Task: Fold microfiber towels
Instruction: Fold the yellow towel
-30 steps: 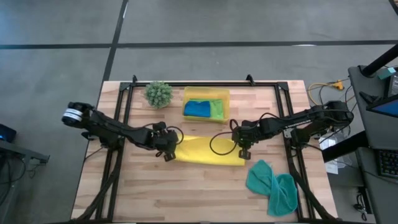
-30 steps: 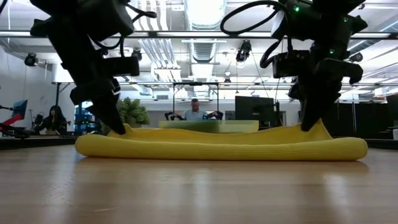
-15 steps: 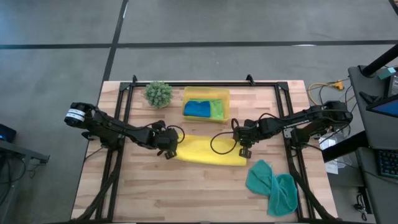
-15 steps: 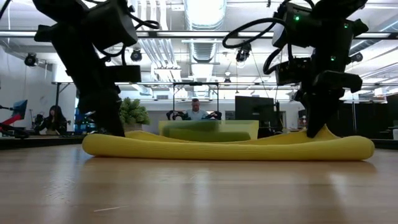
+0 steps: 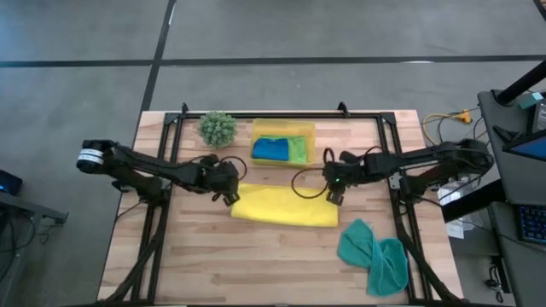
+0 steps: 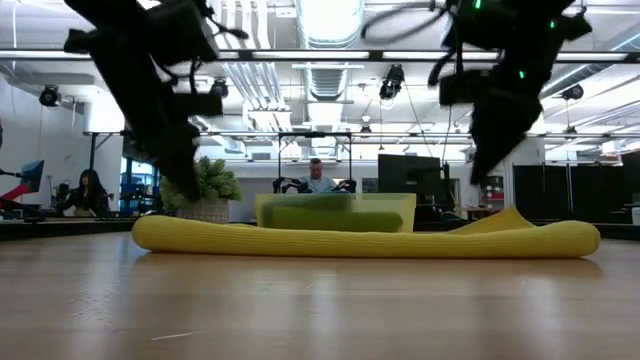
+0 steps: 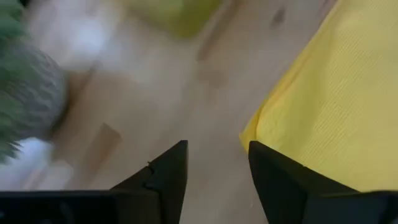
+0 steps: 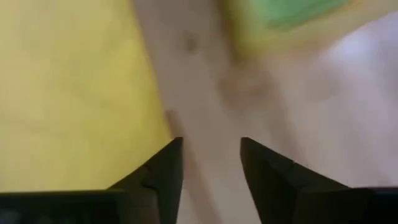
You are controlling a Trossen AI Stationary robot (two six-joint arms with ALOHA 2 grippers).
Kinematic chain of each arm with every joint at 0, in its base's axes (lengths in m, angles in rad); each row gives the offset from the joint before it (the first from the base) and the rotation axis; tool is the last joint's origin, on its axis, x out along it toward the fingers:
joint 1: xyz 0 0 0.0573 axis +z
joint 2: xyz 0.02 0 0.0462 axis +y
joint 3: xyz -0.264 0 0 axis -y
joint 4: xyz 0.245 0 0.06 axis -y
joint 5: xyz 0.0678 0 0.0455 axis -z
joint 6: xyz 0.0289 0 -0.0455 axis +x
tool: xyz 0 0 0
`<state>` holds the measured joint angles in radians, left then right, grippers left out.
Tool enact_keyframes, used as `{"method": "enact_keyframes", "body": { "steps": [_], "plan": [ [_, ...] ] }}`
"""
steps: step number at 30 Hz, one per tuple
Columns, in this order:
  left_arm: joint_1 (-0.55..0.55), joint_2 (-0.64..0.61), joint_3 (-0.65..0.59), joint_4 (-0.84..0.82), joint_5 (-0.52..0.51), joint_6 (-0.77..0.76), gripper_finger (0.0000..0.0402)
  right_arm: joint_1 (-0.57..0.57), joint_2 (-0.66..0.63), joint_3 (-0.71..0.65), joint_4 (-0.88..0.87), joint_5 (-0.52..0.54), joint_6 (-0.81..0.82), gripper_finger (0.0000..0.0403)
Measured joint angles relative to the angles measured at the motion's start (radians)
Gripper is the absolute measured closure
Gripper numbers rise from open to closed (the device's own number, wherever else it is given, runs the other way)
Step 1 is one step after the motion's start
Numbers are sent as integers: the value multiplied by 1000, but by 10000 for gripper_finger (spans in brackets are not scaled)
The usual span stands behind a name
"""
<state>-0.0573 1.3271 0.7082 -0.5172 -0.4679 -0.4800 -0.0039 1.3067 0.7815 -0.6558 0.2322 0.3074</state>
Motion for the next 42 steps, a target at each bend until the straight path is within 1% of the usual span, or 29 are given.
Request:
{"method": "enact_keyframes", "body": {
  "steps": [2,5,8,10,12,15,18,21,25,27,30,33,36,39,42],
  "plan": [
    [10,-61,0,-1,-2,44,244,-9,-55,25,-29,53,-23,239],
    [25,-157,16,6,-3,130,244,-26,-144,80,-70,118,-59,229],
    [28,-251,42,19,-4,227,244,-34,-238,137,-64,130,-76,228],
    [27,-311,50,52,3,268,244,-34,-294,172,-58,129,-47,230],
    [27,-363,51,87,52,276,244,-28,-345,197,-34,127,40,233],
    [26,-407,43,126,174,240,244,-11,-409,201,8,58,139,236],
    [21,-404,19,142,265,123,244,26,-449,170,58,-33,185,239],
    [8,-356,-1,141,321,28,244,88,-459,125,112,-44,270,243],
    [-21,-238,-4,148,360,15,244,187,-419,35,271,-19,373,250],
    [-30,-174,-2,145,362,15,247,236,-377,-15,374,0,420,254],
    [-30,-77,0,160,361,17,260,294,-287,-69,435,36,529,264],
    [-30,14,0,209,361,22,279,326,-178,-98,420,50,678,280],
    [-30,88,1,256,361,22,305,340,-67,-103,422,50,781,311],
    [-30,141,2,251,361,12,336,342,34,-79,394,42,824,349],
    [-37,173,6,235,369,-18,369,342,120,-29,307,35,826,383]
  ]
}}
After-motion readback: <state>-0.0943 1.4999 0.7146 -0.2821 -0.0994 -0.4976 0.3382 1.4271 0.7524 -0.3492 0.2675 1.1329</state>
